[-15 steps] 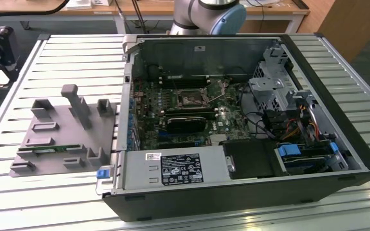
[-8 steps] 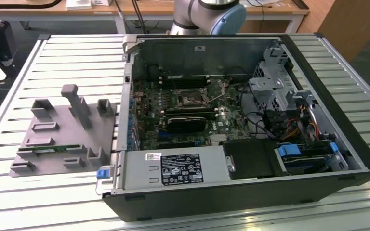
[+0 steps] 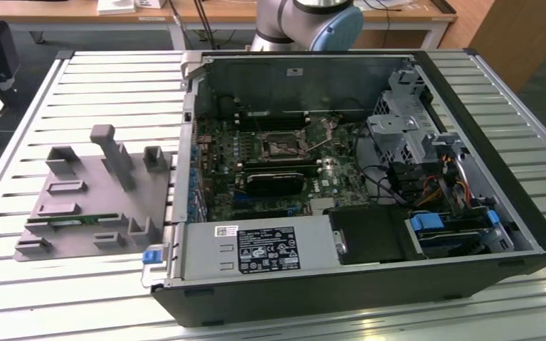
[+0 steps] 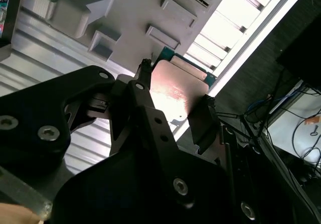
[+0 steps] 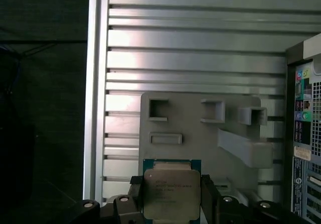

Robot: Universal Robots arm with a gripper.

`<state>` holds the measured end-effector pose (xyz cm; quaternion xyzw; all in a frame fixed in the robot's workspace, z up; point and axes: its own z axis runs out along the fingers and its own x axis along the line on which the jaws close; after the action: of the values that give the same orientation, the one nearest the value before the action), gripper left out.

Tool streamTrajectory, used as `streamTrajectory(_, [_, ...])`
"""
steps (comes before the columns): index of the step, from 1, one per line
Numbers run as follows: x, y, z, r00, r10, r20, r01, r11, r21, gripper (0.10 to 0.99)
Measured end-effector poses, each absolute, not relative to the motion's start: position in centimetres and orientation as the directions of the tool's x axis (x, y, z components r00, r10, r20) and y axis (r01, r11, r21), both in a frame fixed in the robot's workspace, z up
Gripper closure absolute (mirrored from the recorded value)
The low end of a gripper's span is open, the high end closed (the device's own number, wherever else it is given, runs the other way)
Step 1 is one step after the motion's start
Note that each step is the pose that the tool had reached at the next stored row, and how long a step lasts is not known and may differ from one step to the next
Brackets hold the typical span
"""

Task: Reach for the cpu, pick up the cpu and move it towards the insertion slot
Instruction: 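Pick up the cpu and move it towards the insertion slot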

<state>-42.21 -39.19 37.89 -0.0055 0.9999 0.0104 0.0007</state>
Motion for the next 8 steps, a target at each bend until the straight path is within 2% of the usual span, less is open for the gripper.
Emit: streamTrajectory(8, [-42.2,-39.2,39.4,-1.000,-0.011,-0.002,-0.011,1.000,0.021,0.545])
